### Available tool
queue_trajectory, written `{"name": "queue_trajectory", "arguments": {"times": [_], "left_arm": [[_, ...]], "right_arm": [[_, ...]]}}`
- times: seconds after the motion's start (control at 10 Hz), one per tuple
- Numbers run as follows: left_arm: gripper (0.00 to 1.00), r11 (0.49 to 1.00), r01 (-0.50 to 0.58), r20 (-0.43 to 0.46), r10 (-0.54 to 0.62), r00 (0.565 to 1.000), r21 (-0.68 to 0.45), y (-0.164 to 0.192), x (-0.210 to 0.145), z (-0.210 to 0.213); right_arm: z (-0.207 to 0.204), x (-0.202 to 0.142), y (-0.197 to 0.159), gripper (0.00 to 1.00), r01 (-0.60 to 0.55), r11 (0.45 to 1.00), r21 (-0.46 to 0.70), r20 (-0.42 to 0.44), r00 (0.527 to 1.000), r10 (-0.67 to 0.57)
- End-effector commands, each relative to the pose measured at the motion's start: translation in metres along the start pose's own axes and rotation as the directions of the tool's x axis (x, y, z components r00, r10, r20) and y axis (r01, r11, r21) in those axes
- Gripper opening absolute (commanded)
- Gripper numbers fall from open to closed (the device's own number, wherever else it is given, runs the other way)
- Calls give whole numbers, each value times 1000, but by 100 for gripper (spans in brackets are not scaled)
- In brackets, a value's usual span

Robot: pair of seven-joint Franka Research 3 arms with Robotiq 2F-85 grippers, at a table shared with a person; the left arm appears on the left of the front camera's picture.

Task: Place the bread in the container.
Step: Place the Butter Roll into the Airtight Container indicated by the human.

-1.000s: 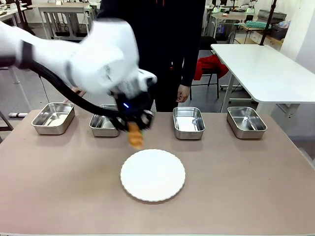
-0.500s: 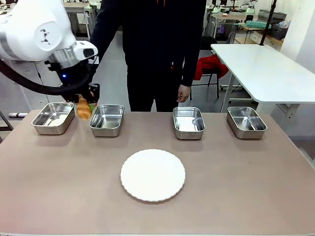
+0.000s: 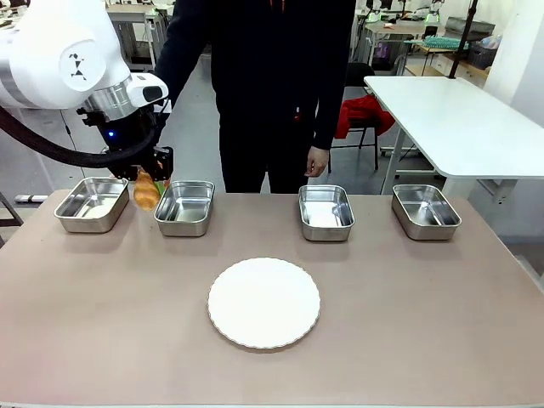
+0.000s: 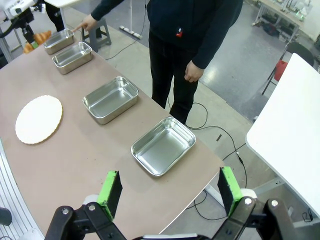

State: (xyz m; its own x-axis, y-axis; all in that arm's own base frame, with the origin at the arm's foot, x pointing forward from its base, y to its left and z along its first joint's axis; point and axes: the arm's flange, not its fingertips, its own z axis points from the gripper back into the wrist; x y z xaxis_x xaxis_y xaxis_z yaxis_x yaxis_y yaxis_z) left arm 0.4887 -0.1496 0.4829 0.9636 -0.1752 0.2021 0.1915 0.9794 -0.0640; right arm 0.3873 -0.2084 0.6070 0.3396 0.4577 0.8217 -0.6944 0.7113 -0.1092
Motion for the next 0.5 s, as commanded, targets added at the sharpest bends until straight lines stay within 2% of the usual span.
{"name": "queue_trajectory", "arguments": {"times": [0.0, 0.1, 0.4], "left_arm": [[37, 995, 5, 63, -11, 998, 96, 73, 27, 4], [37, 997, -2, 31, 0, 1000, 83, 109, 38, -3], [37, 986, 165, -17, -165, 986, 2, 194, 56, -30]], "right_arm": [[0, 2, 1, 100, -5, 1000, 1, 13, 1000, 5], [0, 2, 1, 100, -5, 1000, 1, 13, 1000, 5], [0, 2, 1, 100, -5, 1000, 1, 13, 1000, 5]]}}
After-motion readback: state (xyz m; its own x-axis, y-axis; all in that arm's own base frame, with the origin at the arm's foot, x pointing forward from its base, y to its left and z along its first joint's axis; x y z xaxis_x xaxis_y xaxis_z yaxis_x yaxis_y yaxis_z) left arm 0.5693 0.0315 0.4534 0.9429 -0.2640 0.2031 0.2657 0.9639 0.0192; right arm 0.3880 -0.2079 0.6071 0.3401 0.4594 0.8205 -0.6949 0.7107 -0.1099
